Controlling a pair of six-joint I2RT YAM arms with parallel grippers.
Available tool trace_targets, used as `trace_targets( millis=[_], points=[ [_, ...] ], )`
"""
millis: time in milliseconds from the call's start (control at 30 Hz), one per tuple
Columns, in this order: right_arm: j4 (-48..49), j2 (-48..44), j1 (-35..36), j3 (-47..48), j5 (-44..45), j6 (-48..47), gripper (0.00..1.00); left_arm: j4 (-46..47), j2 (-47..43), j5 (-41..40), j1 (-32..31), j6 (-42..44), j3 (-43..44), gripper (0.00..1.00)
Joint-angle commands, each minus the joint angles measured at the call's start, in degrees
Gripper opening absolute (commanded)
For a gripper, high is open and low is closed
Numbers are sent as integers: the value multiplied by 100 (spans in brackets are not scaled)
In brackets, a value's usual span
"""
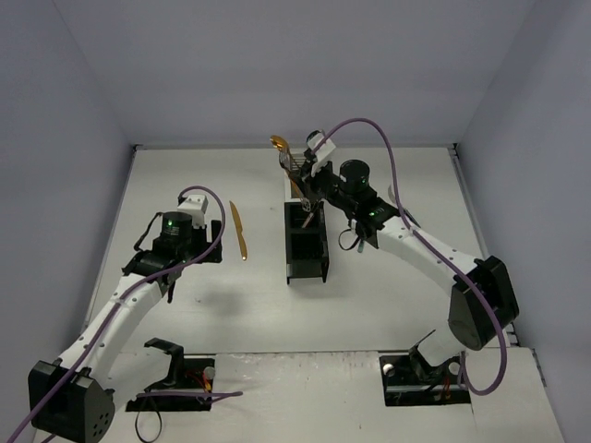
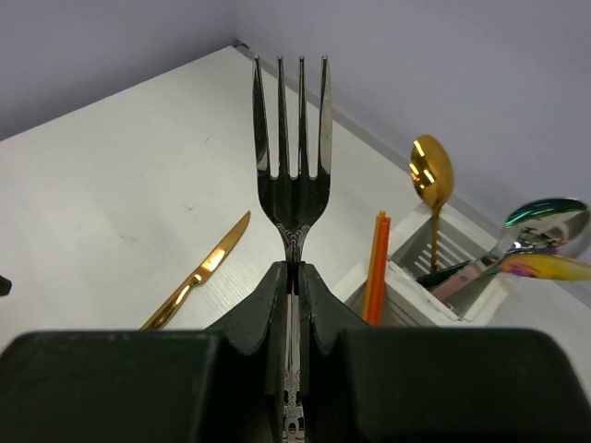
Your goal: Sort the eating utensils into containers
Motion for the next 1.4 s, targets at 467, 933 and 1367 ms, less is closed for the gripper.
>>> trace_targets(
  millis=[467, 933, 1367],
  points=[
    [2353, 342, -75, -1307, -243, 65, 4, 433, -117, -476, -11, 183, -58, 75],
    [1466, -803, -214, -1716, -18, -66, 33, 482, 124, -497, -2, 192, 29, 75],
    [-1676, -1054, -2720, -621, 913, 433, 59, 328, 258, -429, 0, 143, 129, 75]
  ],
)
